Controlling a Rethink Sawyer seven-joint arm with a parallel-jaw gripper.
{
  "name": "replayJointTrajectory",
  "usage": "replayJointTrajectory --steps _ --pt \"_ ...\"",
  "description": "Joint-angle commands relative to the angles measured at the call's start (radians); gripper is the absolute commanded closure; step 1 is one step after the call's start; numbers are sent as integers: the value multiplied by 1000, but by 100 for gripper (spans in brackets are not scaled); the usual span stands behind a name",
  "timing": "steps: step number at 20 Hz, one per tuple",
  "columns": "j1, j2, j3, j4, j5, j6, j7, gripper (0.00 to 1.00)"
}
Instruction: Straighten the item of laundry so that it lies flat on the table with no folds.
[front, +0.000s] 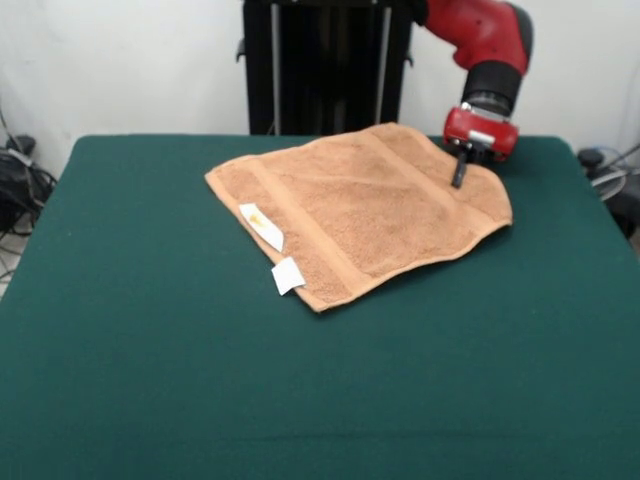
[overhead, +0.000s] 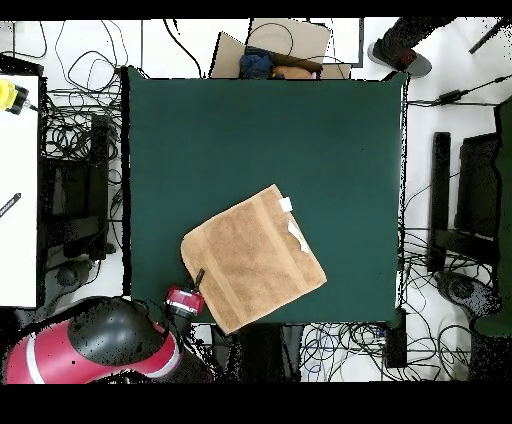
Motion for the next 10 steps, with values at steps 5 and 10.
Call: replayJointTrajectory --steps 5,10 --pt "-2 211 111 305 92 294 344 100" --pt "0 205 120 312 111 290 350 100"
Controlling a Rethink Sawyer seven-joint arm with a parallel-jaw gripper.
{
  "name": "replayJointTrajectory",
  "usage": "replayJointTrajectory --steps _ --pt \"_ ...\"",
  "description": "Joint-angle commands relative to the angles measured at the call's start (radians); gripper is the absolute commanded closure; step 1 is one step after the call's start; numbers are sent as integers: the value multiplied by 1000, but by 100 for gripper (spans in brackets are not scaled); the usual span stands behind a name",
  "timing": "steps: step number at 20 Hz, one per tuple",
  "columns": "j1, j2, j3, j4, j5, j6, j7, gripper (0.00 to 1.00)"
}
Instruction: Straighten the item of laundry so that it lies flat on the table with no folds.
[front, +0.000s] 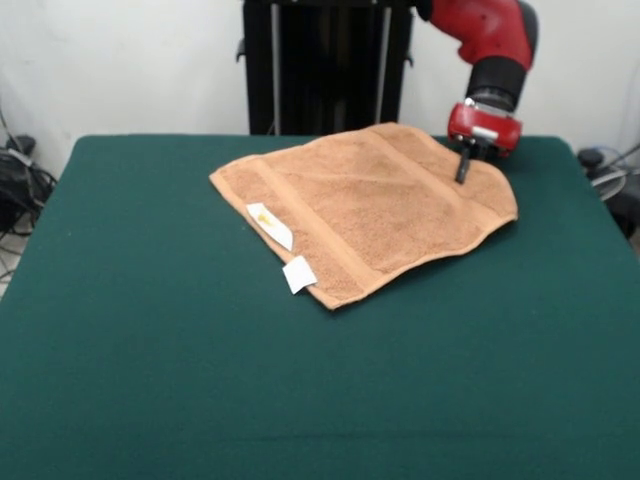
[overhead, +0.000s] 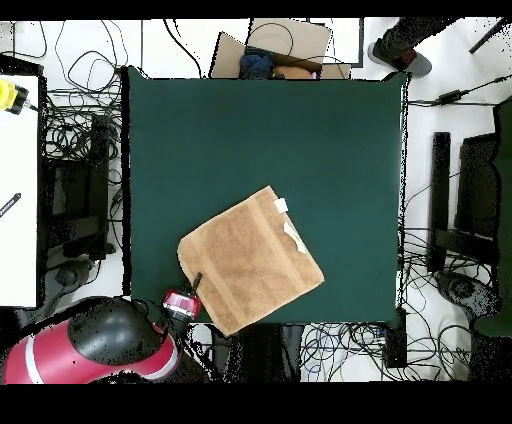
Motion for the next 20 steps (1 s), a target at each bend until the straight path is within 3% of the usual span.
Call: replayJointTrajectory --steps 1,7,8,20 --pt "0 220 86 284 93 290 332 100" --pt "-1 219 86 285 92 293 330 100" --pt "-2 219 86 285 93 294 328 0" --pt "5 239 53 263 28 284 360 0"
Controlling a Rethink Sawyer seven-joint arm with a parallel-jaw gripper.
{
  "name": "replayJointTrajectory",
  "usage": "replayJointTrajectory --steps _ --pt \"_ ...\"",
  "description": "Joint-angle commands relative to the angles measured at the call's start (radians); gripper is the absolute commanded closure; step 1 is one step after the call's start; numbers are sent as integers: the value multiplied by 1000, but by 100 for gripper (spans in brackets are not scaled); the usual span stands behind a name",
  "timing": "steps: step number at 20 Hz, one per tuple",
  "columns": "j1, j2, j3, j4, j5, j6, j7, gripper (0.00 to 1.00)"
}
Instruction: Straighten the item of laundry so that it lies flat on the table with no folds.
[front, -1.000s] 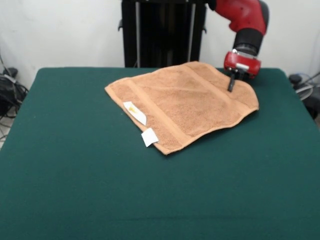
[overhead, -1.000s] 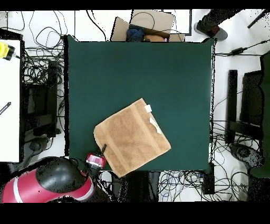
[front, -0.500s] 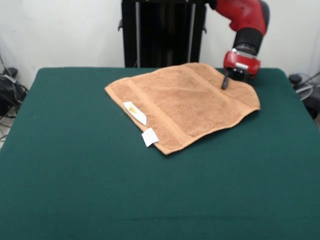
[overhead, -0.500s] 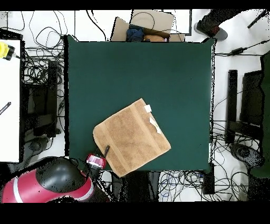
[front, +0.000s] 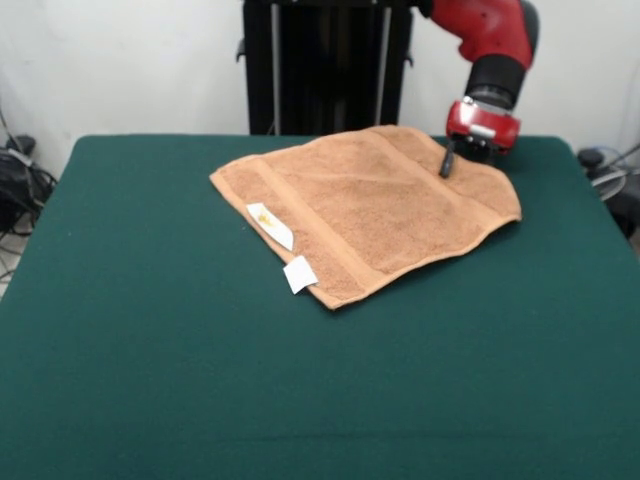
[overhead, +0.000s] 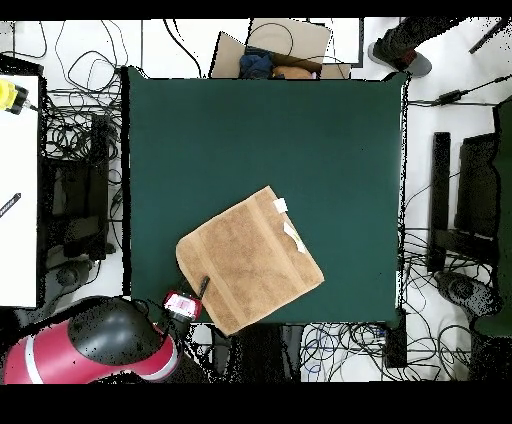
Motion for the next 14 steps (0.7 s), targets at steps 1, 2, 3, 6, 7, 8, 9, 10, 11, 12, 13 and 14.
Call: replayJointTrajectory --steps 1,2,3,6,7,8,9,10,11,12,13,14 --pt "7 248 37 245 -5 282 333 0" --pt "8 251 33 242 -14 281 337 0" --pt "13 250 33 242 -10 278 335 0" --pt "26 245 37 245 8 266 335 0" --pt "29 245 34 243 0 261 341 0" --pt "31 246 31 241 -8 258 344 0" --pt "35 247 29 238 -11 254 347 0" --pt "36 249 26 236 -16 252 348 0" --pt "39 248 24 234 -18 248 348 0" --pt "42 247 23 233 -20 245 349 0" --pt "43 246 23 233 -18 244 348 0" --pt "45 242 26 234 -14 244 345 0"
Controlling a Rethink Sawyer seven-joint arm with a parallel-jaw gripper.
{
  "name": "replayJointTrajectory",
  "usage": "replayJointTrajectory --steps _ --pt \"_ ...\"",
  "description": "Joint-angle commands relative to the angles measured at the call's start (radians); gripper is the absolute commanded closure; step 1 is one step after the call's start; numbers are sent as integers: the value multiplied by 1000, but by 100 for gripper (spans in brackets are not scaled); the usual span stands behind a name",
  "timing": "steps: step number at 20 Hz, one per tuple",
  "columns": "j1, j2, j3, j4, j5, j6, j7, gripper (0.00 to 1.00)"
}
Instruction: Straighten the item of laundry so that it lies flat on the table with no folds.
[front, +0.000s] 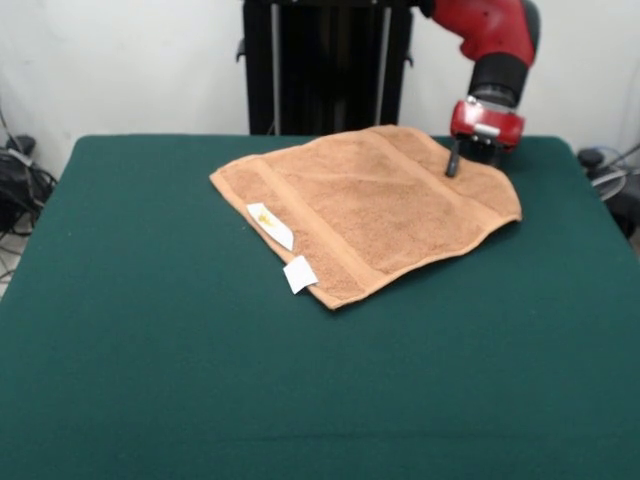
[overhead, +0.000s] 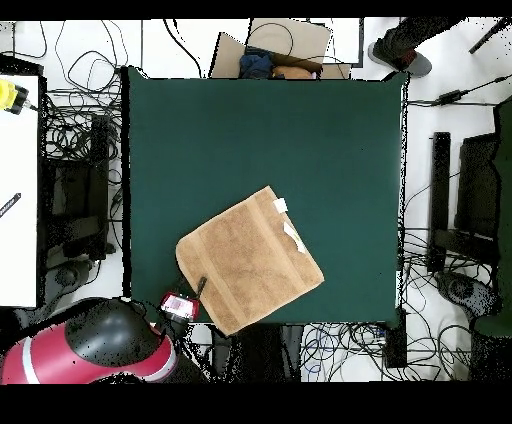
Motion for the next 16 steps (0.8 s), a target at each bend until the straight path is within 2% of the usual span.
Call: replayJointTrajectory --steps 1,11,16 --pt "34 239 27 235 9 246 320 0" --pt "42 202 52 229 61 255 293 0" --pt "67 183 75 226 149 245 247 0"
